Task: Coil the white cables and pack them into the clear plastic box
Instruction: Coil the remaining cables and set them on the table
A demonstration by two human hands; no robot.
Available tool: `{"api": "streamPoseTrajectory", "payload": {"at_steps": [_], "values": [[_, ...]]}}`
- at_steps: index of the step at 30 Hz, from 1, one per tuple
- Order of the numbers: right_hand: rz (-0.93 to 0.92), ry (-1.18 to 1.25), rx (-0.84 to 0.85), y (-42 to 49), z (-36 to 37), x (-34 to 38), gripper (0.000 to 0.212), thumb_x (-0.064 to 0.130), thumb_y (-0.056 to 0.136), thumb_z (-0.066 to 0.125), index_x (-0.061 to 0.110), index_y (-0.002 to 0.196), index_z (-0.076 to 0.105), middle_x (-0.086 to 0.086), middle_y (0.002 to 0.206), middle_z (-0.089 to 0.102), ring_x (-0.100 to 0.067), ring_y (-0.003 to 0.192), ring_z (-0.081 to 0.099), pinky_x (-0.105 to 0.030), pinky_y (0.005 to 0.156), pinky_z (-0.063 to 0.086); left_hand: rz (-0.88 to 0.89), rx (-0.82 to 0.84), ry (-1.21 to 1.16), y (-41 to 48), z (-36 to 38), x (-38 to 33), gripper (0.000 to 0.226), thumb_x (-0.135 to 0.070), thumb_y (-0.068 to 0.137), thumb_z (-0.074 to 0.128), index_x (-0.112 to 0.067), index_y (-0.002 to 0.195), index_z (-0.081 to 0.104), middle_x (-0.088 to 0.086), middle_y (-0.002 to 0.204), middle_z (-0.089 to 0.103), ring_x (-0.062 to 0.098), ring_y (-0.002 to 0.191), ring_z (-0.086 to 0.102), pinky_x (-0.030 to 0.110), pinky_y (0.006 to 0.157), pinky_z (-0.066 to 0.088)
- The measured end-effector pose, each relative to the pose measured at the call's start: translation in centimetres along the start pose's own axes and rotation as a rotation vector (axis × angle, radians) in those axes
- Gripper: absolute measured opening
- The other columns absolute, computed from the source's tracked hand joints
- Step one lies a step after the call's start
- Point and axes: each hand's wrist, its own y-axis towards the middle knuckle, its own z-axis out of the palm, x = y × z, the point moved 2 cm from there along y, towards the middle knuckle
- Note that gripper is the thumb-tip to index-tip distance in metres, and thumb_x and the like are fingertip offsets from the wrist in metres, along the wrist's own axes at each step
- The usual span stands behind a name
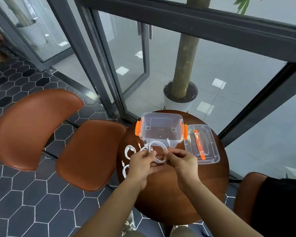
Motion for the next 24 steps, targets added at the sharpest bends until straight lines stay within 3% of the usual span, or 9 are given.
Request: {"api": "streamPoseTrajectory", "payload": {"at_steps": [3,5,7,11,16,19,24], "values": [[-0.013,-0.061,-0.001,-0.3,-0.9,-0.5,0.008,0.003,0.086,0.076,0.011,0.085,0.080,-0.011,0.083,0.079,-0.026,0.079,0.075,-0.034,0.075,0.062,-0.007,-0.048,-0.015,0.4,-0.8,-0.6,0.017,-0.011,0.100,0.060,0.003,0.105,0.069,0.018,0.091,0.079,0.033,0.085,0.078,0.039,0.068,0.063],[-0.020,-0.084,-0.044,-0.5,-1.5,-1.0,0.010,-0.002,0.086,0.074,0.008,0.089,0.075,-0.014,0.078,0.077,-0.028,0.076,0.075,-0.034,0.072,0.063,-0.006,-0.059,-0.022,0.4,-0.9,-1.0,0.017,-0.009,0.099,0.061,0.005,0.104,0.068,0.019,0.090,0.079,0.033,0.084,0.078,0.039,0.069,0.063],[0.018,0.026,-0.089,-0.8,-1.6,-1.3,0.010,-0.004,0.088,0.071,0.002,0.096,0.070,-0.018,0.079,0.077,-0.032,0.079,0.077,-0.033,0.070,0.063,-0.009,-0.055,-0.045,0.3,-0.5,-1.0,0.016,-0.009,0.100,0.060,0.005,0.104,0.068,0.019,0.090,0.079,0.032,0.085,0.078,0.039,0.070,0.063],[0.122,0.363,-0.099,-1.2,-1.2,-1.0,0.014,-0.003,0.091,0.067,-0.004,0.104,0.066,-0.024,0.094,0.077,-0.036,0.090,0.076,-0.042,0.080,0.063,0.018,-0.015,-0.091,0.1,0.4,-1.1,0.018,-0.010,0.102,0.057,0.001,0.109,0.070,0.016,0.097,0.079,0.030,0.091,0.078,0.039,0.076,0.063],[0.203,0.551,-0.119,-0.9,-1.0,-0.2,0.019,-0.015,0.091,0.058,0.003,0.096,0.057,-0.028,0.096,0.075,-0.040,0.087,0.076,-0.041,0.073,0.064,0.019,-0.002,-0.204,-0.4,1.1,-1.6,0.018,-0.010,0.102,0.057,0.000,0.109,0.070,0.017,0.101,0.079,0.031,0.095,0.077,0.038,0.077,0.063],[0.220,0.563,-0.098,-1.0,-1.3,-0.6,0.021,-0.016,0.091,0.056,0.005,0.090,0.054,-0.030,0.096,0.075,-0.039,0.084,0.076,-0.039,0.070,0.064,0.021,-0.019,-0.256,-0.6,1.3,-1.8,0.016,-0.009,0.100,0.059,0.000,0.106,0.071,0.018,0.101,0.078,0.030,0.093,0.077,0.036,0.073,0.063],[0.303,0.441,-0.080,-0.1,-2.3,-0.7,0.014,-0.017,0.086,0.058,-0.007,0.096,0.063,-0.030,0.087,0.075,-0.034,0.071,0.076,-0.038,0.063,0.064,0.057,0.025,-0.174,-1.2,1.5,-1.0,0.018,-0.007,0.101,0.057,0.005,0.102,0.070,0.020,0.097,0.078,0.032,0.093,0.077,0.036,0.074,0.063]]}}
